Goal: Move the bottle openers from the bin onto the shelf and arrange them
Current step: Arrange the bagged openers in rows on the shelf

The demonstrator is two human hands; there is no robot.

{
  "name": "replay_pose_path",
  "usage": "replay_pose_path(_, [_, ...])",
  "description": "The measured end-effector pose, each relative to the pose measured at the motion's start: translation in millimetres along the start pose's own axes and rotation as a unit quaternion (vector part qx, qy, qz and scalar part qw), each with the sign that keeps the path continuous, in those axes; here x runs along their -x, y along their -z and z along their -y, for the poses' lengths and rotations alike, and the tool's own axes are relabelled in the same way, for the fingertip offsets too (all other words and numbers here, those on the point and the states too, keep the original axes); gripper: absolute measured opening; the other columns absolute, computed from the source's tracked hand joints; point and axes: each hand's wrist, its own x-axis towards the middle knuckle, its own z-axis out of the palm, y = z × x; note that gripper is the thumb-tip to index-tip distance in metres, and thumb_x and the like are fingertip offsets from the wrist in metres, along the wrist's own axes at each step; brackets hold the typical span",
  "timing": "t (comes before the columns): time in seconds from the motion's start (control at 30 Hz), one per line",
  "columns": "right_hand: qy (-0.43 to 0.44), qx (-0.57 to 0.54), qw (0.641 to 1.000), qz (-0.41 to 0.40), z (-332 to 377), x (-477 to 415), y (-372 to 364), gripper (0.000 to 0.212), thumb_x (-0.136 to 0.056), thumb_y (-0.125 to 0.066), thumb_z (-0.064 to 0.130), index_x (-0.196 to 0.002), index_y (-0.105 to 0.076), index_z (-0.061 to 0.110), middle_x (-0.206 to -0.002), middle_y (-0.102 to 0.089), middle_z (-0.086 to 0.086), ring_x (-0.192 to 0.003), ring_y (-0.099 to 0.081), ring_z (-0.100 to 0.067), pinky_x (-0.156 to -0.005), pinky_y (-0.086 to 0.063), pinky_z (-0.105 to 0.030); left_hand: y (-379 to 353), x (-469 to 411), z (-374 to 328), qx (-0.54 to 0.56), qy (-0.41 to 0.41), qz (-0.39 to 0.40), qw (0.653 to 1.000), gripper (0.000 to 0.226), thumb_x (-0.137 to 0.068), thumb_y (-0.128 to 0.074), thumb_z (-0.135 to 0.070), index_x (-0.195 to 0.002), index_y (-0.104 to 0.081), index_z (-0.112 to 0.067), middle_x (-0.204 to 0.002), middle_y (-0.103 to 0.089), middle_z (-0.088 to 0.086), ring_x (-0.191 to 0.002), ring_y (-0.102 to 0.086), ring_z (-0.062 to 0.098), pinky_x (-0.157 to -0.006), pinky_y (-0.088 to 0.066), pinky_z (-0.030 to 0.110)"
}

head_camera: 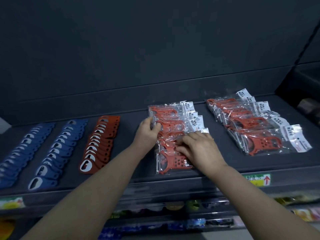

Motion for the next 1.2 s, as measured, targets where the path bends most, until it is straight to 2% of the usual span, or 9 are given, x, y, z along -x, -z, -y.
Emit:
replay_pose_path(0.13, [-0.002, -0.068, 0.997, -0.027, -0.8, 6.7, 15.3, 0.021, -0.090, -0.061, 0.038, -0.105, -0.069, 0.025, -0.095, -0.071, 0.008, -0.092, -0.063, -0.015, -0.089, -0.041, -0.032, -5.9, 9.6, -11.6, -0.104, -0.096, -0.054, 0.989, 0.042, -0.096, -0.051, -0.022, -0.137, -0.049, -0.012, -0.142, -0.044, 0.007, -0.131, -0.042, 0.022, -0.110, -0.035, 0.037])
replay_pose_path(0.33, [-0.081, 0.013, 0.996, -0.038, -45.5, 28.2, 49.8, 0.018, -0.089, -0.061, 0.014, -0.102, -0.068, 0.024, -0.095, -0.070, 0.004, -0.093, -0.061, -0.021, -0.083, -0.041, -0.035, -43.3, 13.0, -67.0, -0.117, -0.171, 0.044, 0.977, 0.027, -0.094, -0.055, -0.018, -0.119, -0.063, -0.022, -0.119, -0.064, -0.002, -0.107, -0.060, 0.016, -0.097, -0.048, 0.036])
replay_pose_path(0.43, [-0.146, 0.059, 0.986, -0.052, -80.7, 38.5, 69.3, 0.022, -0.085, -0.061, 0.011, -0.101, -0.069, 0.023, -0.096, -0.069, 0.001, -0.095, -0.061, -0.027, -0.082, -0.043, -0.039, -78.0, 12.1, -91.1, -0.114, -0.179, 0.075, 0.974, 0.029, -0.093, -0.056, -0.017, -0.121, -0.063, -0.019, -0.123, -0.064, 0.000, -0.111, -0.059, 0.018, -0.098, -0.047, 0.033])
replay_pose_path(0.57, [-0.231, 0.055, 0.969, -0.062, -127.4, 54.0, 89.0, 0.024, -0.089, -0.057, 0.021, -0.109, -0.068, 0.027, -0.120, -0.064, 0.002, -0.122, -0.050, -0.026, -0.096, -0.039, -0.046, -130.2, 2.6, -117.1, -0.127, -0.156, 0.114, 0.973, 0.042, -0.095, -0.054, -0.022, -0.136, -0.050, -0.016, -0.137, -0.053, 0.007, -0.124, -0.051, 0.025, -0.106, -0.041, 0.038])
replay_pose_path(0.73, [-0.308, 0.027, 0.950, 0.043, -190.1, 63.2, 99.4, 0.049, -0.094, -0.040, 0.055, -0.140, -0.040, 0.037, -0.158, -0.023, 0.000, -0.148, -0.006, -0.027, -0.116, -0.011, -0.051, -183.2, -28.7, -142.9, -0.058, -0.015, 0.090, 0.994, 0.060, -0.097, -0.048, -0.041, -0.151, -0.026, -0.027, -0.160, -0.017, 0.007, -0.144, -0.025, 0.029, -0.117, -0.025, 0.047])
replay_pose_path(0.87, [-0.268, -0.036, 0.958, 0.090, -222.8, 55.9, 107.2, 0.065, -0.089, -0.033, 0.067, -0.147, -0.028, 0.038, -0.160, -0.011, 0.002, -0.148, -0.004, -0.022, -0.117, -0.013, -0.047, -209.1, -52.2, -154.7, -0.025, 0.045, 0.064, 0.997, 0.053, -0.098, -0.041, -0.049, -0.148, -0.031, -0.033, -0.160, -0.012, 0.007, -0.142, -0.029, 0.032, -0.112, -0.033, 0.048])
replay_pose_path(0.97, [-0.223, -0.061, 0.963, 0.138, -235.8, 48.2, 113.1, 0.057, -0.090, -0.040, 0.063, -0.141, -0.040, 0.036, -0.155, -0.028, 0.006, -0.140, -0.029, -0.020, -0.109, -0.030, -0.042, -230.0, -53.6, -159.1, -0.035, 0.029, 0.067, 0.997, 0.047, -0.097, -0.048, -0.040, -0.143, -0.042, -0.030, -0.155, -0.018, 0.007, -0.132, -0.041, 0.033, -0.100, -0.047, 0.041])
replay_pose_path(1.07, [-0.191, -0.058, 0.971, 0.133, -248.8, 48.2, 118.0, 0.049, -0.090, -0.043, 0.062, -0.132, -0.051, 0.037, -0.146, -0.041, 0.008, -0.132, -0.038, -0.018, -0.103, -0.034, -0.041, -234.7, -43.0, -163.5, -0.132, -0.045, 0.039, 0.989, 0.049, -0.093, -0.053, -0.038, -0.140, -0.046, -0.025, -0.154, -0.024, 0.011, -0.139, -0.031, 0.032, -0.115, -0.030, 0.046])
replay_pose_path(1.2, [-0.103, -0.085, 0.985, 0.109, -257.4, 54.8, 123.8, 0.050, -0.076, -0.055, 0.069, -0.118, -0.061, 0.043, -0.127, -0.047, 0.017, -0.121, -0.037, -0.009, -0.090, -0.030, -0.033, -206.2, -25.9, -172.1, -0.209, -0.212, 0.101, 0.949, 0.026, -0.083, -0.062, -0.051, -0.104, -0.067, -0.036, -0.113, -0.063, -0.011, -0.109, -0.052, 0.015, -0.097, -0.043, 0.048])
